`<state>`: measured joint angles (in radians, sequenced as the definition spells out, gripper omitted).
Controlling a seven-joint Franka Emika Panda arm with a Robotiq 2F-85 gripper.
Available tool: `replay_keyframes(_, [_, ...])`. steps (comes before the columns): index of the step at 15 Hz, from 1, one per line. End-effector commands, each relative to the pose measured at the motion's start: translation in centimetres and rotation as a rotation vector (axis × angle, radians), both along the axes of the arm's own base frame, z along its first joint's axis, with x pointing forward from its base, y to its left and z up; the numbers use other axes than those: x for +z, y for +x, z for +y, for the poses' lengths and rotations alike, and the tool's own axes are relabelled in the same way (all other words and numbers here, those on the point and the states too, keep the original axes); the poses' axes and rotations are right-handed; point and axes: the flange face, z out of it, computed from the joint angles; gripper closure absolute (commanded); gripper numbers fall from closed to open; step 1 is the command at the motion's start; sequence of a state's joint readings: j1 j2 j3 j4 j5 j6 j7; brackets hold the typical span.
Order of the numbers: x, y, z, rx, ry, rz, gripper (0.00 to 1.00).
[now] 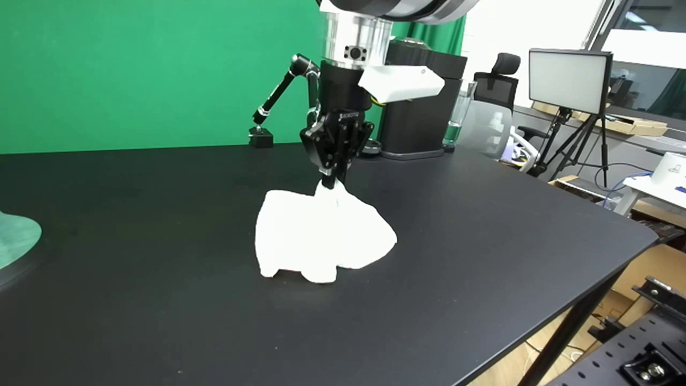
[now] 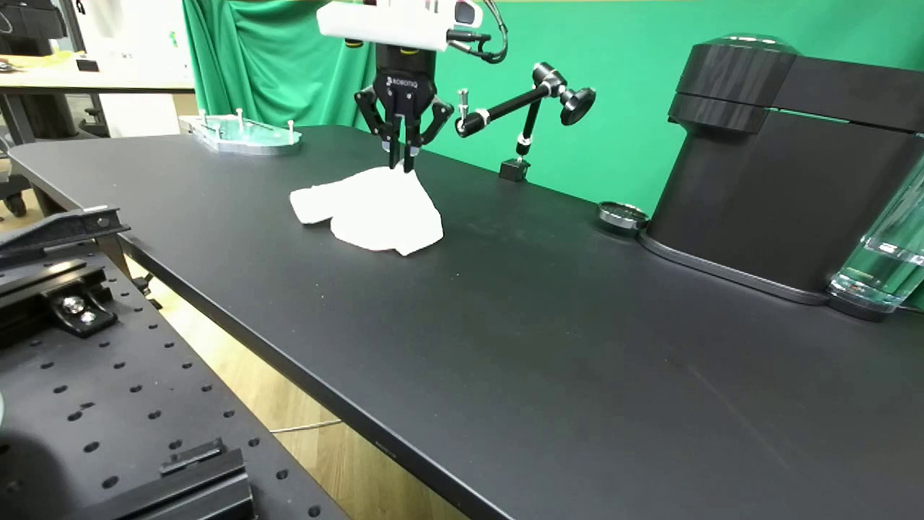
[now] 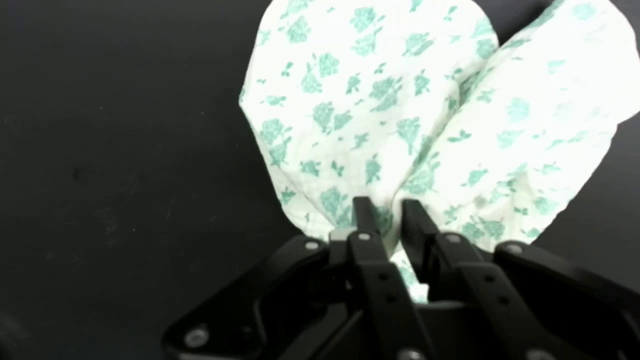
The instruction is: Hang the cloth on the stand
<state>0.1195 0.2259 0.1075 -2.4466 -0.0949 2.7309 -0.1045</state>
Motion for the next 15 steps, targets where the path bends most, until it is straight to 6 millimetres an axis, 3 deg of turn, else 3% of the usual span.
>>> replay_keyframes(1, [0.7, 0.1, 0.6, -0.081, 0.056, 0.051, 1.00])
replay_keyframes(4, [1.8, 0.0, 1.0, -0.141, 0.104, 0.091, 0.99])
replay_keyframes(6, [3.6, 0.1, 1.3, -0.166, 0.119, 0.079, 0.99])
replay_keyframes(15, [17.2, 3.1, 0.5, -0.151, 0.106, -0.120, 0.99])
